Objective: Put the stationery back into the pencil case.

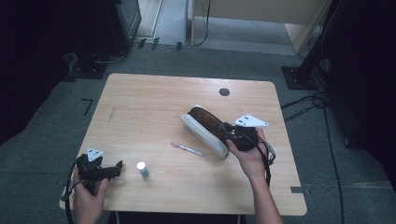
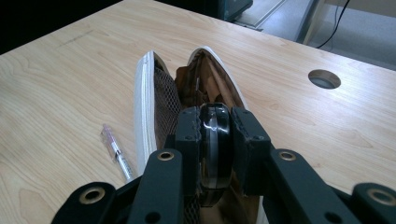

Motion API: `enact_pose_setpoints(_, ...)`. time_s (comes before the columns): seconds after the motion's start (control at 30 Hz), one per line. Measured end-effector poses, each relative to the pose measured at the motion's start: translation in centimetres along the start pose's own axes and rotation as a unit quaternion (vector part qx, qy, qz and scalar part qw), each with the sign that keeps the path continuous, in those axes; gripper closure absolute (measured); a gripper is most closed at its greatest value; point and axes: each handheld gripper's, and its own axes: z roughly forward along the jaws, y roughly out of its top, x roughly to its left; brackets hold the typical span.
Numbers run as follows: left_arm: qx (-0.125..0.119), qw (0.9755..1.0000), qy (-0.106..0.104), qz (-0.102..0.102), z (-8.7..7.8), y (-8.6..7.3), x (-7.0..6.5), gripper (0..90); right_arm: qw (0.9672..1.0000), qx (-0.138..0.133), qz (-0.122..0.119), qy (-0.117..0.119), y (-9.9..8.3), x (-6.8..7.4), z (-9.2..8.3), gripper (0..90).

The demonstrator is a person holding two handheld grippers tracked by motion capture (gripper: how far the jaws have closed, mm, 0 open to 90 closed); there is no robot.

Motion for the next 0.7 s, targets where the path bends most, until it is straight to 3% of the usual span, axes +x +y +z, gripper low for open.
enact_pose_setpoints(0.23, 0.000, 1.0000, 0.000, 0.000, 0.0, 0.0, 0.0, 0.0, 0.9998, 0.017, -0.008, -0.004, 0.1, -0.2, 1.8, 74.2)
enact_pose_setpoints(0.57, 0.000, 1.0000, 0.000, 0.000, 0.0, 0.0, 0.0, 0.0, 0.9997, 0.022, -0.008, 0.002, 0.2, 0.0, 2.9, 73.7)
enact_pose_setpoints(0.7, 0.000, 1.0000, 0.000, 0.000, 0.0, 0.0, 0.0, 0.0, 0.9999, 0.016, 0.004, 0.005, 0.3, -0.1, 3.0, 70.4)
